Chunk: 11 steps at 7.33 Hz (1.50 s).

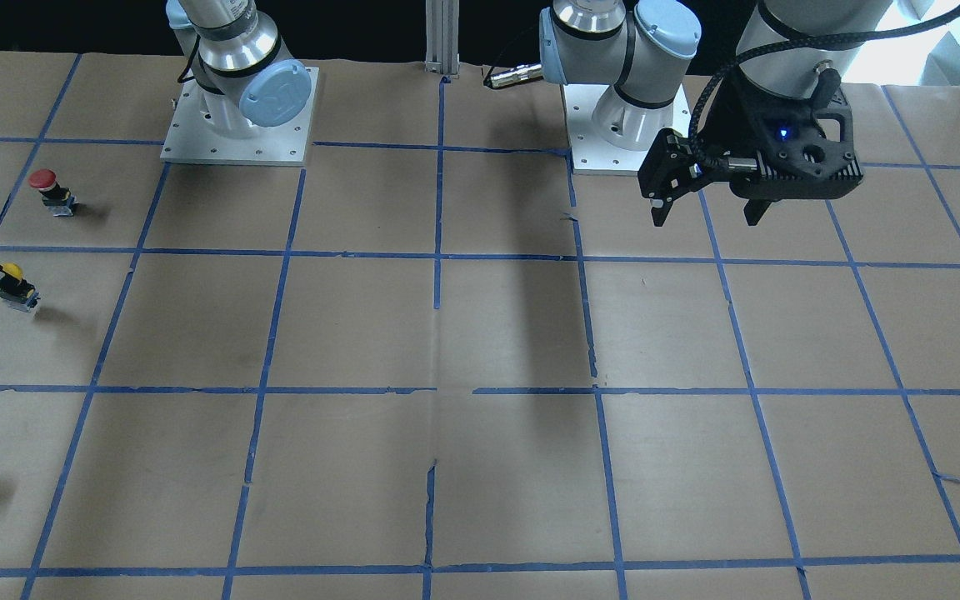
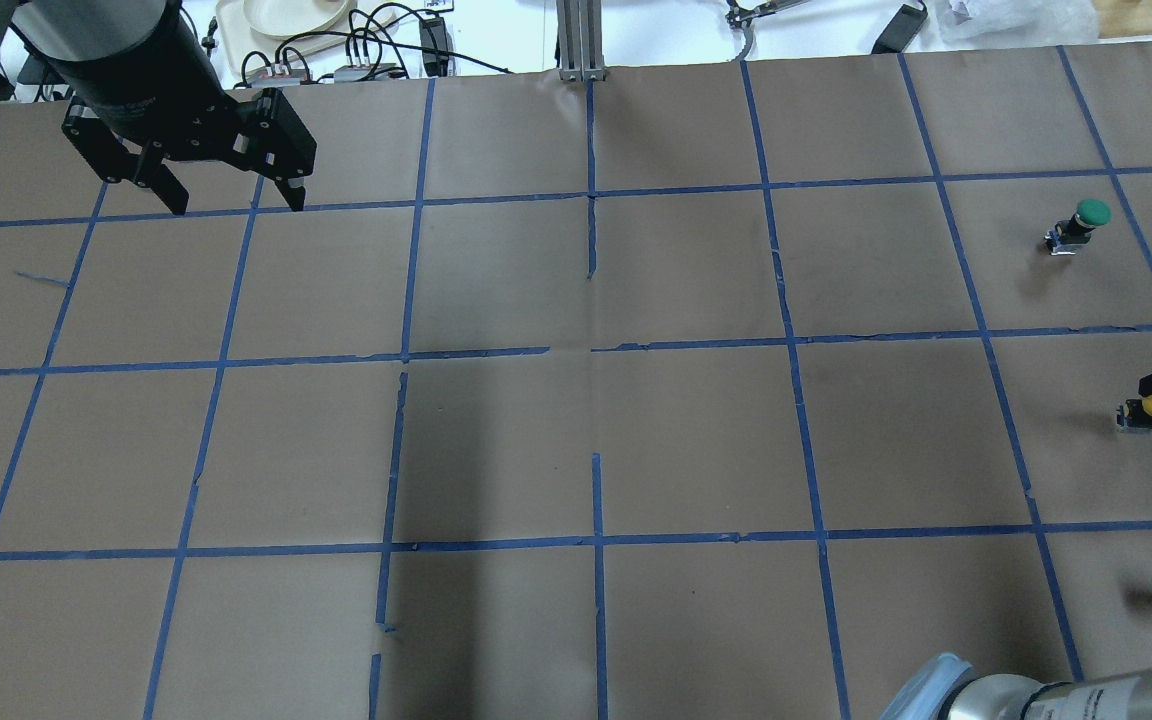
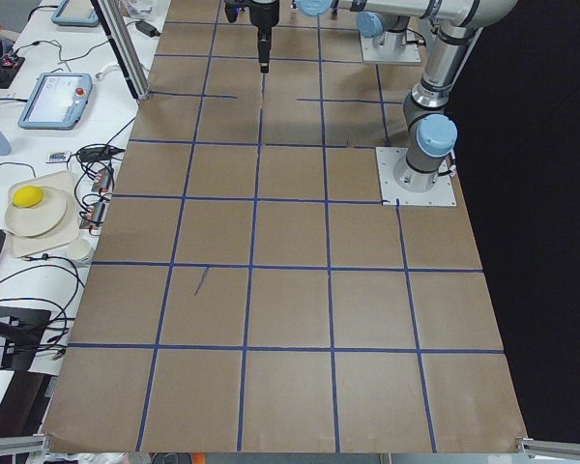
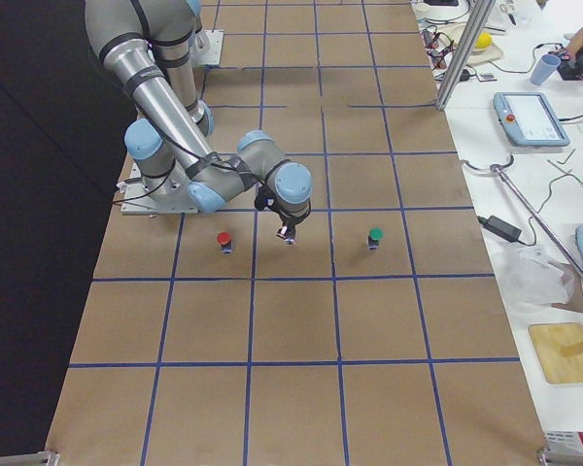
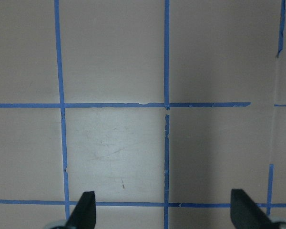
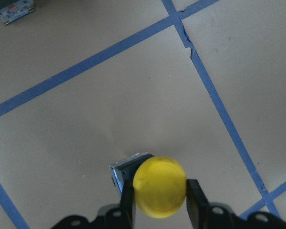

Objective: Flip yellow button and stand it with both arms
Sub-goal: 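Lower the button upright onto the table and open the right gripper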

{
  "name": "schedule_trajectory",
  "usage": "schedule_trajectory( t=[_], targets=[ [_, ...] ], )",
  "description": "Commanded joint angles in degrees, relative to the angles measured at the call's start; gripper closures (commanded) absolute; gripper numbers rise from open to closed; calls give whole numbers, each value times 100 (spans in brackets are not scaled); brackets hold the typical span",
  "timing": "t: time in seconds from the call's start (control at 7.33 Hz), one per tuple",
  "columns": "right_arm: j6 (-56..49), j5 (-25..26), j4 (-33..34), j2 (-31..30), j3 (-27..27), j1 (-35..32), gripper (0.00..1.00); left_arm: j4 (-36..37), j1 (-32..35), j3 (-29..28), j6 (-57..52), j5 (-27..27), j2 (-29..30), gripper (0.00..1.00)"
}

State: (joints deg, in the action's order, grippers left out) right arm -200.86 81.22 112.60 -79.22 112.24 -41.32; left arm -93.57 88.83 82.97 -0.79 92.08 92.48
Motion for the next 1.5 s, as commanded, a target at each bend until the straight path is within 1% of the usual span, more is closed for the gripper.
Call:
schedule_trajectory(
  t=[0.0,0.14,0.27,0.55,0.68,0.82,0.95,1.09,1.23,1.36],
  targets=[
    [21,16,34,117,-53,1,48,-3,12,0,0,-6,7,0],
    [30,-10,-10,117,-45,1,18,-12,12,0,0,-6,-2,0],
    [30,-10,-2,117,-45,1,0,-3,12,0,0,-15,-2,0],
    [152,34,51,83,-71,1,0,-3,12,-9,0,-6,15,0],
    [692,17,60,30,-123,1,0,-3,12,-9,0,-6,16,0],
    [1098,60,8,12,-402,-51,0,6,12,-18,0,-6,24,0],
    [1685,69,-193,-49,-753,-121,0,-3,12,-9,0,-6,16,0],
    [2222,69,-525,-189,-1157,-392,0,6,12,-18,0,-15,33,0],
    [3175,69,-1007,-329,-1622,-751,0,-3,12,-52,0,-15,51,0],
    [4342,87,-1682,-514,-2018,-1199,0,-47,12,-61,0,-15,25,0]
  ],
)
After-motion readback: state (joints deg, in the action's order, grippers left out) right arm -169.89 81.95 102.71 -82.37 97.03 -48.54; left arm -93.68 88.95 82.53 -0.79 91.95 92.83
